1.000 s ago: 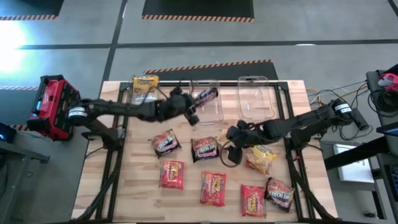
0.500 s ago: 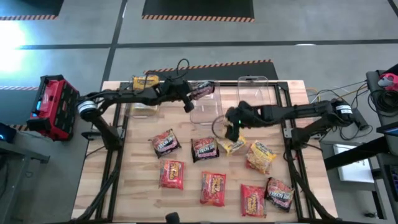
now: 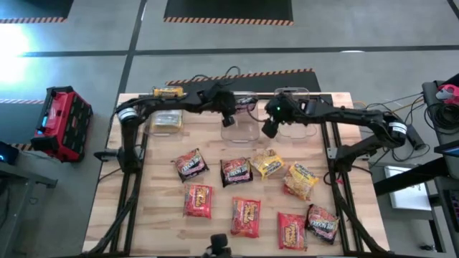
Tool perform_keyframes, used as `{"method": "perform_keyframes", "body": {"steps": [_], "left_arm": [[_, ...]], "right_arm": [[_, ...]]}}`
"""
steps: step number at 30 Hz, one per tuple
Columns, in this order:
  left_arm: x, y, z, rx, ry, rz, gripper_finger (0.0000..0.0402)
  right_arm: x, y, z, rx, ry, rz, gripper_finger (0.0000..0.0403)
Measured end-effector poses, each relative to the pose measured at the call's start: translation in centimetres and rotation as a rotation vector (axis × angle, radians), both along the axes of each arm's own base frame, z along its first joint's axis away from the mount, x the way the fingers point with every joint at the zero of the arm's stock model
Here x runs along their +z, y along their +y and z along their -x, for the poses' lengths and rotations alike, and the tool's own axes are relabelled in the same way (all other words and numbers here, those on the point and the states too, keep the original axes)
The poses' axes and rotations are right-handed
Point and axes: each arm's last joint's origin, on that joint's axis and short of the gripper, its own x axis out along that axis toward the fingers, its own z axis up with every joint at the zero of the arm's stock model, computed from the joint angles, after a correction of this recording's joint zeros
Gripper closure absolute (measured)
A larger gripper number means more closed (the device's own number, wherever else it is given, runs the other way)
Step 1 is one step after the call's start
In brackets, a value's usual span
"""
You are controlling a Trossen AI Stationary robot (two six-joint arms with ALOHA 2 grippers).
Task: Sort Maruchan noodles
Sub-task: Put the black noodle pack into the middle transparent bin
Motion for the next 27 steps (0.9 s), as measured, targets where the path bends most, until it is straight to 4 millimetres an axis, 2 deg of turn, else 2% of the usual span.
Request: {"method": "perform_keyframes", "body": {"steps": [5,11,16,23,27], "left_arm": [[-0.9,0.9,-1.4,-0.031,0.101,0.024,0.0301],[-0.9,1.4,-1.3,-0.016,0.092,0.021,0.0301],[-0.7,2.2,-0.9,0.044,0.075,0.031,0.0298],[-0.8,2.4,-0.7,0.058,0.082,0.042,0.0268],[-0.8,2.4,-0.6,0.069,0.098,0.02,0.0249]], "right_arm": [[-0.3,-0.9,0.2,-0.007,0.02,0.005,0.0172],[-1.0,-1.7,-1.0,0.074,-0.023,0.012,0.0172],[-2.4,-2.6,-2.2,0.115,-0.044,-0.011,0.0172],[-4.8,-3.2,-3.0,0.114,0.027,-0.053,0.0172],[-5.4,-3.3,-3.3,0.125,0.027,-0.071,0.0172]]}}
